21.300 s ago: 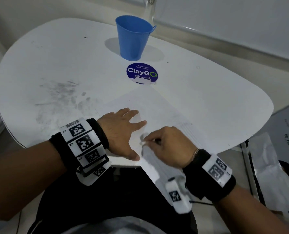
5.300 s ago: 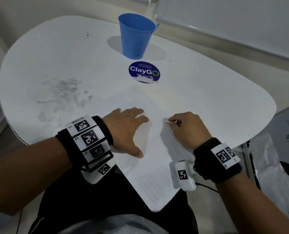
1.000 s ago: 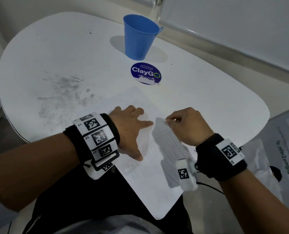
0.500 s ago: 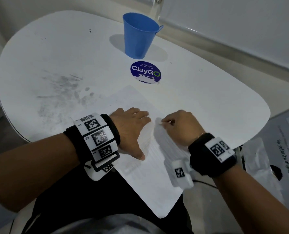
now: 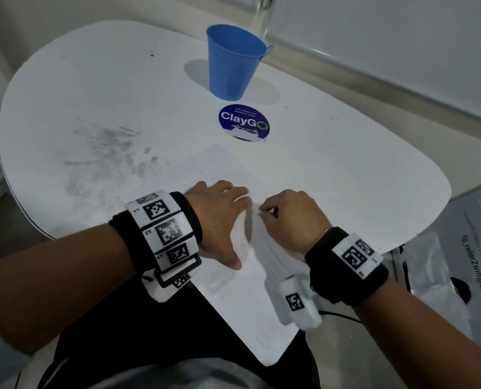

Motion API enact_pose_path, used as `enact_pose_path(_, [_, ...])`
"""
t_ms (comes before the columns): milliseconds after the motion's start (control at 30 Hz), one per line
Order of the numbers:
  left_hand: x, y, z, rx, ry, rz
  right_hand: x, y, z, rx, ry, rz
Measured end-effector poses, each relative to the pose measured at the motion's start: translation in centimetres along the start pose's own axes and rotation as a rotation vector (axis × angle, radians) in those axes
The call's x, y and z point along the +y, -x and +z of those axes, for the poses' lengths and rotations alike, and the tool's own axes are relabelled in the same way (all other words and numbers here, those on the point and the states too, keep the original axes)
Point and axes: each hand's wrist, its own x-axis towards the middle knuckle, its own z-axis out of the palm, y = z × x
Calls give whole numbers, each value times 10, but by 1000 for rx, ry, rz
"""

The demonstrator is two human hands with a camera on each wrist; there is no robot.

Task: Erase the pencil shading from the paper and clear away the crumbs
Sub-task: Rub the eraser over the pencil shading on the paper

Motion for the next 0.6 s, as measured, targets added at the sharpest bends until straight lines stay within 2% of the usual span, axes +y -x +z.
enact_pose_path(100, [-1, 0, 0, 9, -4, 5, 13, -16, -12, 65, -44, 124])
enact_pose_path(167, [0, 0, 0, 8, -5, 5, 10, -12, -7, 71, -33, 98])
enact_pose_path(233, [1, 0, -1, -1, -3, 1, -2, 0, 2, 19, -15, -4])
enact_pose_path(267, [0, 0, -1, -3, -3, 0, -2, 2, 3, 2, -26, -9])
enact_pose_path(400, [0, 0, 0, 6, -11, 5, 18, -18, -15, 72, -70, 134])
enact_pose_path(533, [0, 0, -1, 8, -14, -5, 12, -15, -4, 19, -95, 66])
enact_pose_path(600, [-1, -1, -1, 14, -13, -6, 14, -18, -5, 47, -101, 110])
